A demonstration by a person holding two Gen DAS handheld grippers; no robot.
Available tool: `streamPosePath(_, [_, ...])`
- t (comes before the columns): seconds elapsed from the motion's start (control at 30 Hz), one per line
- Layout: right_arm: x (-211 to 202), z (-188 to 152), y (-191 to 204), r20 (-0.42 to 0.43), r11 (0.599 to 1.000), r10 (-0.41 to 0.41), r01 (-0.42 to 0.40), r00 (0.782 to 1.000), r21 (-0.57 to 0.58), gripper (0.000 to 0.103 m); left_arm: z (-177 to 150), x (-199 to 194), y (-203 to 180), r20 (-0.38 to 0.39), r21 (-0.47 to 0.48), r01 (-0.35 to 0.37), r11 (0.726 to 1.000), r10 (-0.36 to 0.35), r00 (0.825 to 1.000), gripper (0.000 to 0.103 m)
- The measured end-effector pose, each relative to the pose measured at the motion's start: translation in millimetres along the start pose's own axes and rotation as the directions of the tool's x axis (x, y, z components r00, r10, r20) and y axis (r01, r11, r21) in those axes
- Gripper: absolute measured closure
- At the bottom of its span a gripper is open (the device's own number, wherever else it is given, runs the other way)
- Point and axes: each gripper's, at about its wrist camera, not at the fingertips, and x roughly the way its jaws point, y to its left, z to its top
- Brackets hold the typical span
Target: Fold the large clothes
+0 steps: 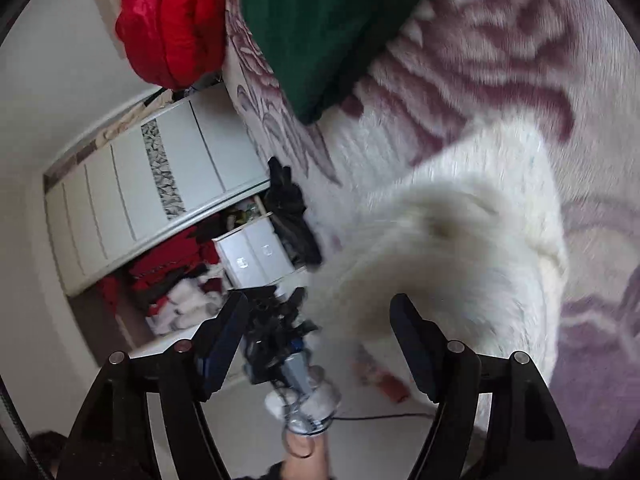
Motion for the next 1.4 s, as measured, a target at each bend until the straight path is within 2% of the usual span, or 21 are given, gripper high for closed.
streamPosePath(0.1, [-10,-2,6,0.028,0.976,-0.183,0.185,0.983,-0.115,0.028,6,-3,1,0.06,-0.003,-0.056,0.998,0.056,0.997,0.02])
streamPosePath(0.17, [-16,-6,6,0.061,0.915,-0.343,0.348,0.937,-0.204,0.028,5,-6,-2,0.094,0.01,-0.107,0.994,0.106,0.99,0.02])
streamPosePath(0.23, [-18,-11,-6,0.063,0.855,-0.435,0.434,0.898,-0.283,0.027,-4,-12,-7,0.127,0.031,-0.161,0.986,0.156,0.98,0.02])
streamPosePath(0.37, [-11,-28,-38,-0.003,0.769,-0.529,0.478,0.849,-0.425,0.017,-52,-38,-8,0.196,0.073,-0.315,0.946,0.296,0.935,0.02])
streamPosePath(0.47, [-4,-37,-59,-0.059,0.713,-0.591,0.487,0.805,-0.506,0.016,-84,-39,14,0.156,0.026,-0.365,0.931,0.357,0.921,0.02])
streamPosePath(0.5, [-1,-37,-63,-0.077,0.712,-0.594,0.479,0.801,-0.513,0.016,-91,-34,22,0.137,0.008,-0.374,0.927,0.37,0.919,0.02])
streamPosePath(0.6, [9,-35,-68,-0.11,0.751,-0.532,0.408,0.84,-0.518,0.018,-97,-17,40,0.091,-0.029,-0.399,0.916,0.4,0.912,0.02])
streamPosePath(0.63, [14,-34,-65,-0.083,0.738,-0.528,0.409,0.845,-0.537,0.026,-95,-14,40,0.095,-0.03,-0.41,0.912,0.411,0.907,0.02])
streamPosePath(0.67, [19,-33,-62,-0.066,0.724,-0.538,0.421,0.841,-0.546,0.073,-93,-14,38,0.103,-0.027,-0.42,0.907,0.42,0.902,0.02])
streamPosePath(0.7, [21,-30,-60,-0.052,0.719,-0.552,0.444,0.832,-0.535,0.079,-90,-15,34,0.118,-0.024,-0.429,0.903,0.429,0.896,0.02])
streamPosePath(0.83, [-11,-33,-32,0.116,0.749,-0.475,0.47,0.873,-0.467,0.081,-87,-18,16,0.177,0.012,-0.438,0.899,0.43,0.886,0.02])
streamPosePath(0.9, [-30,-31,-28,0.2,0.758,-0.458,0.498,0.866,-0.422,0.081,-83,-2,14,0.178,0.054,-0.468,0.882,0.452,0.874,0.02])
streamPosePath(0.97, [-36,-19,-40,0.214,0.748,-0.482,0.526,0.85,-0.405,0.081,-74,19,22,0.172,0.06,-0.485,0.873,0.469,0.866,0.018])
streamPosePath(1.03, [-34,-6,-60,0.142,0.764,-0.494,0.506,0.858,-0.4,0.078,-61,37,41,0.124,0.012,-0.461,0.887,0.456,0.881,0.018])
streamPosePath(1.07, [-32,1,-71,0.094,0.761,-0.514,0.504,0.852,-0.408,0.071,-56,40,48,0.115,-0.006,-0.441,0.898,0.438,0.891,0.018])
streamPosePath(1.13, [-32,12,-88,0.054,0.728,-0.56,0.521,0.827,-0.446,0.043,-49,41,55,0.118,-0.019,-0.409,0.912,0.409,0.905,0.014])
streamPosePath(1.17, [-34,16,-93,0.054,0.718,-0.565,0.523,0.823,-0.46,0.024,-48,41,56,0.126,-0.01,-0.409,0.912,0.407,0.905,0.013])
streamPosePath(1.2, [-38,22,-100,0.04,0.72,-0.553,0.502,0.832,-0.478,0.012,-48,42,56,0.132,0.0,-0.41,0.912,0.407,0.904,0.013])
streamPosePath(1.27, [-35,38,-121,-0.046,0.754,-0.532,0.449,0.845,-0.48,0.008,-48,43,56,0.136,0.014,-0.411,0.911,0.406,0.904,0.011])
streamPosePath(1.33, [-25,53,-141,-0.17,0.832,-0.45,0.343,0.877,-0.436,0.005,-49,43,57,0.138,0.015,-0.402,0.915,0.397,0.908,0.011])
streamPosePath(1.4, [-13,60,-144,-0.227,0.865,-0.361,0.233,0.905,-0.445,0.0,-47,42,59,0.136,0.015,-0.387,0.922,0.382,0.914,0.01])
